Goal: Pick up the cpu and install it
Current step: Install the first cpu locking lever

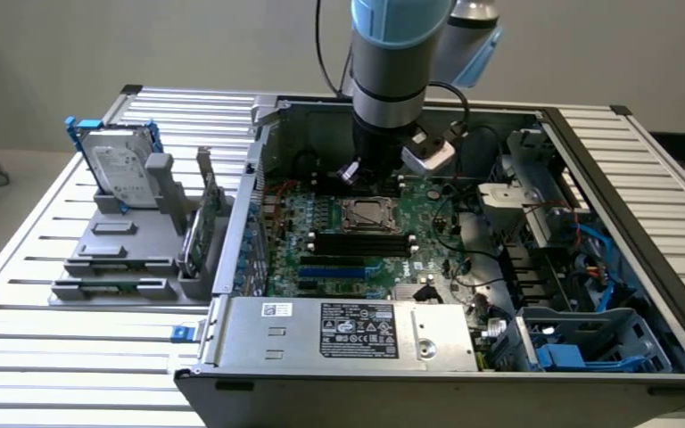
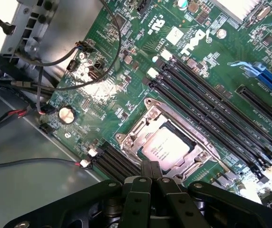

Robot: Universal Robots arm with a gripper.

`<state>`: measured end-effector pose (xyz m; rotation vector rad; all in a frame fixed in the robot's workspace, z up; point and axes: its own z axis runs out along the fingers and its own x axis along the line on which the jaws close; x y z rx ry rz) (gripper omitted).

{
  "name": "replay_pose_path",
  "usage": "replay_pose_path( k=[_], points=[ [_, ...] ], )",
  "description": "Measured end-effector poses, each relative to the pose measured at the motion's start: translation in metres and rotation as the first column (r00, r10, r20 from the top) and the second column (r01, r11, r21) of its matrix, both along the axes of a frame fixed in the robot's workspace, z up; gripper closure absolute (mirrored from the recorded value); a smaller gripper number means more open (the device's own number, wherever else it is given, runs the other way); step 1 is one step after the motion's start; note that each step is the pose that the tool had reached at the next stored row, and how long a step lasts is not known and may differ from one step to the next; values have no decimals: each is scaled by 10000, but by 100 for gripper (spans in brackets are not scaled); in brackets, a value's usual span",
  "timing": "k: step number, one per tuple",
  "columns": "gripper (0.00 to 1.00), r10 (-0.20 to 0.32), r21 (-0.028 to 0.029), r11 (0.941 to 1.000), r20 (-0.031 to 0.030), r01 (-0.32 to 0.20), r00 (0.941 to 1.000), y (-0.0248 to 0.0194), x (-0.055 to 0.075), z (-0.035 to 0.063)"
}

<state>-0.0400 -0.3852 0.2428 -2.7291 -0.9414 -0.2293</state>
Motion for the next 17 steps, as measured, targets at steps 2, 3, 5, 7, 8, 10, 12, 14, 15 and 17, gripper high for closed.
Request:
replay_pose_path(
  k=[2,3,5,7,8,10,12,14,15,17],
  points=[
    [89,0,-2,10000,-12,0,10000,-24,-14,9],
    [89,0,-5,10000,-15,0,10000,-37,-22,12],
    [89,0,-17,10000,-19,0,10000,-61,-39,17],
    [89,0,-39,10000,-24,0,10000,-86,-56,21],
    [89,0,-51,10000,-26,0,10000,-98,-65,23],
    [89,0,-76,10000,-30,0,10000,-123,-82,27],
    [89,0,-102,9999,-35,-1,10000,-147,-98,30],
    [89,0,-134,9999,-46,-1,10000,-168,-112,32],
    [89,0,-154,9999,-54,-1,10000,-178,-118,33],
    [89,0,-190,9998,-74,-1,10000,-195,-130,33]
  ],
)
